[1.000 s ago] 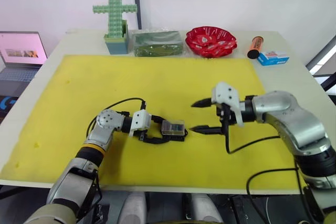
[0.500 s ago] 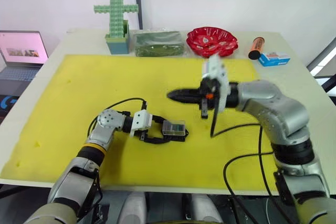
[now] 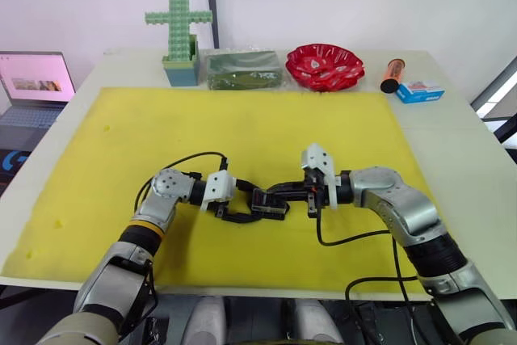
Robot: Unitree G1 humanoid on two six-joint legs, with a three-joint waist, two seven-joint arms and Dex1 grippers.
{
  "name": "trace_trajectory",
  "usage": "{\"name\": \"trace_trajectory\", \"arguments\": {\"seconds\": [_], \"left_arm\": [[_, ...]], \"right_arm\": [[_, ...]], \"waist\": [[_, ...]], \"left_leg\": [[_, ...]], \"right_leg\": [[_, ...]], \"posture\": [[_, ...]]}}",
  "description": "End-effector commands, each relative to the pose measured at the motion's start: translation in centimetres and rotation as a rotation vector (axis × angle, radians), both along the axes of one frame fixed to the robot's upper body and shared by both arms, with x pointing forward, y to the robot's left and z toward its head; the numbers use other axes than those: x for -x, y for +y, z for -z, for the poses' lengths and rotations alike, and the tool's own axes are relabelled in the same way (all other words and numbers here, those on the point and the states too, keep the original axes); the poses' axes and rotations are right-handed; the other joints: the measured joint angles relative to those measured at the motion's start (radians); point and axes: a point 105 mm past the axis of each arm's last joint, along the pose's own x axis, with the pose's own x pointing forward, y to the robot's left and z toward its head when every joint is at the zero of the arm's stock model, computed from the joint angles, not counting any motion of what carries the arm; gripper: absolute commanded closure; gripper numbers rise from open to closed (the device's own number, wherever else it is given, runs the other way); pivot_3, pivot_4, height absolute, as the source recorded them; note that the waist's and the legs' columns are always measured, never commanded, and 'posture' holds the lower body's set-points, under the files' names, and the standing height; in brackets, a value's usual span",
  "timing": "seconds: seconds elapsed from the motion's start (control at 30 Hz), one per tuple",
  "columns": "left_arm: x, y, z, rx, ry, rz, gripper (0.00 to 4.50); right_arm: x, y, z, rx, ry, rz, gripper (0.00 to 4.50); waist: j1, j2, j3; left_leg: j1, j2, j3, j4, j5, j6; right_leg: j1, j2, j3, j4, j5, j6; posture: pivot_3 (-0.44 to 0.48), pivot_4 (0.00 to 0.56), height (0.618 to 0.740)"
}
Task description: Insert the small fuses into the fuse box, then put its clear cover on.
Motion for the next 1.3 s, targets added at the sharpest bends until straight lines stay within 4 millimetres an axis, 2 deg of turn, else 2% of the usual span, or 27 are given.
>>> {"name": "trace_trajectory", "arguments": {"seconds": [0.03, 0.13, 0.23, 0.43, 0.47, 0.5, 0.57, 0.6, 0.73, 0.87, 0.97, 1.03, 1.13, 1.23, 1.3], "left_arm": [[0.4, 0.7, 1.6, -0.051, 0.055, -0.020, 1.71], [0.3, 0.8, 1.6, -0.052, 0.057, -0.024, 1.71], [0.2, 0.8, 1.5, -0.046, 0.058, -0.027, 1.71], [-0.3, 1.1, 0.8, -0.024, 0.065, -0.042, 1.71], [-0.3, 1.4, 0.6, -0.029, 0.077, -0.049, 0.99], [-0.3, 1.8, 0.5, -0.033, 0.087, -0.058, 0.79], [-0.4, 2.6, 0.0, -0.025, 0.094, -0.089, 0.12], [-0.4, 3.2, -0.1, -0.034, 0.091, -0.098, 0.00], [-0.5, 6.2, -1.6, 0.003, 0.110, -0.222, 0.00], [-0.9, 10.2, -4.5, 0.077, 0.068, -0.464, 0.00], [-1.0, 12.7, -6.5, 0.068, 0.032, -0.621, 0.00], [-1.0, 14.3, -7.4, 0.004, -0.002, -0.694, 0.00], [-1.6, 15.7, -8.9, -0.046, -0.062, -0.760, 0.00], [-2.5, 16.7, -11.0, -0.014, -0.103, -0.808, 0.00], [-2.7, 17.1, -11.6, -0.008, -0.123, -0.822, 0.00]], "right_arm": [[0.9, 0.9, -5.2, -0.086, -0.109, -0.046, 4.47], [1.5, 0.7, -7.1, -0.085, -0.147, -0.052, 4.47], [1.5, 0.0, -7.9, -0.059, -0.178, -0.038, 4.47], [1.0, -4.0, -6.9, 0.081, -0.226, 0.050, 4.47], [0.9, -4.8, -6.7, 0.100, -0.229, 0.065, 4.11], [0.9, -5.4, -6.6, 0.116, -0.227, 0.078, 3.95], [0.7, -6.5, -6.3, 0.148, -0.239, 0.107, 3.30], [0.7, -6.9, -6.2, 0.159, -0.242, 0.113, 2.93], [0.3, -8.2, -6.1, 0.171, -0.257, 0.155, 1.51], [0.1, -10.0, -6.3, 0.197, -0.286, 0.209, 0.03], [-0.1, -11.4, -6.2, 0.232, -0.296, 0.254, 0.01], [-0.1, -12.1, -6.3, 0.230, -0.298, 0.284, 0.01], [-0.4, -12.5, -6.7, 0.219, -0.322, 0.312, 0.01], [-0.3, -12.6, -6.9, 0.212, -0.328, 0.319, 0.01], [-0.3, -12.7, -6.8, 0.220, -0.329, 0.324, 0.01]], "waist": [[0.000, 0.001, 0.000], [0.000, 0.000, 0.000], [0.000, 0.000, 0.000], [-0.001, 0.000, 0.000], [-0.002, 0.000, 0.000], [-0.002, 0.000, 0.001], [-0.005, -0.001, 0.001], [-0.009, -0.001, 0.001], [-0.036, -0.003, 0.003], [-0.040, -0.003, 0.006], [-0.029, -0.005, 0.012], [-0.020, -0.007, 0.015], [-0.018, -0.007, 0.017], [-0.018, -0.008, 0.017], [-0.021, -0.008, 0.018]], "left_leg": [[-0.002, 0.000, 0.000, 0.000, 0.000, 0.000], [-0.003, 0.000, 0.000, 0.001, 0.000, 0.000], [-0.003, 0.000, -0.001, 0.000, 0.000, 0.000], [-0.006, 0.000, 0.000, 0.000, 0.000, 0.000], [-0.006, 0.000, 0.000, 0.000, 0.000, 0.000], [-0.007, 0.000, 0.000, 0.000, 0.000, 0.000], [-0.008, 0.000, 0.000, 0.000, 0.000, 0.000], [-0.009, 0.000, 0.000, 0.000, 0.000, 0.000], [-0.010, 0.003, 0.000, -0.002, 0.000, 0.001], [-0.010, 0.005, -0.002, -0.003, -0.001, 0.002], [-0.010, 0.005, -0.002, -0.003, -0.001, 0.002], [-0.011, 0.004, -0.001, -0.002, -0.001, 0.002], [-0.011, 0.001, 0.001, -0.001, 0.000, 0.001], [-0.012, 0.000, 0.003, 0.000, 0.000, 0.001], [-0.013, -0.001, 0.004, 0.000, 0.000, 0.001]], "right_leg": [[-0.001, 0.000, 0.000, 0.001, 0.000, 0.000], [-0.003, 0.000, 0.000, 0.001, 0.000, 0.000], [-0.003, 0.000, -0.001, 0.000, 0.000, 0.000], [-0.004, -0.001, 0.000, -0.002, 0.000, 0.000], [-0.005, -0.001, 0.000, -0.002, 0.000, 0.000], [-0.005, -0.001, 0.000, -0.001, 0.000, 0.000], [-0.007, 0.001, 0.000, -0.001, 0.000, 0.000], [-0.008, 0.002, 0.000, -0.001, 0.000, 0.000], [-0.013, 0.006, 0.001, 0.000, 0.000, 0.000], [-0.015, 0.009, 0.001, 0.004, 0.000, 0.000], [-0.015, 0.008, 0.000, 0.004, 0.000, 0.000], [-0.014, 0.006, 0.000, 0.003, -0.001, -0.001], [-0.013, 0.001, 0.000, 0.001, 0.000, -0.001], [-0.013, -0.003, 0.001, -0.001, 0.000, -0.001], [-0.013, -0.004, 0.002, -0.003, 0.000, -0.001]], "posture": [[0.000, 0.150, 0.740], [0.000, 0.150, 0.740], [0.000, 0.150, 0.740], [0.000, 0.150, 0.740], [0.000, 0.150, 0.740], [0.000, 0.150, 0.740], [0.000, 0.150, 0.740], [0.000, 0.150, 0.740], [0.000, 0.150, 0.740], [0.000, 0.150, 0.740], [0.000, 0.150, 0.740], [0.000, 0.150, 0.740], [0.000, 0.150, 0.740], [0.000, 0.150, 0.740], [0.000, 0.150, 0.740]]}}
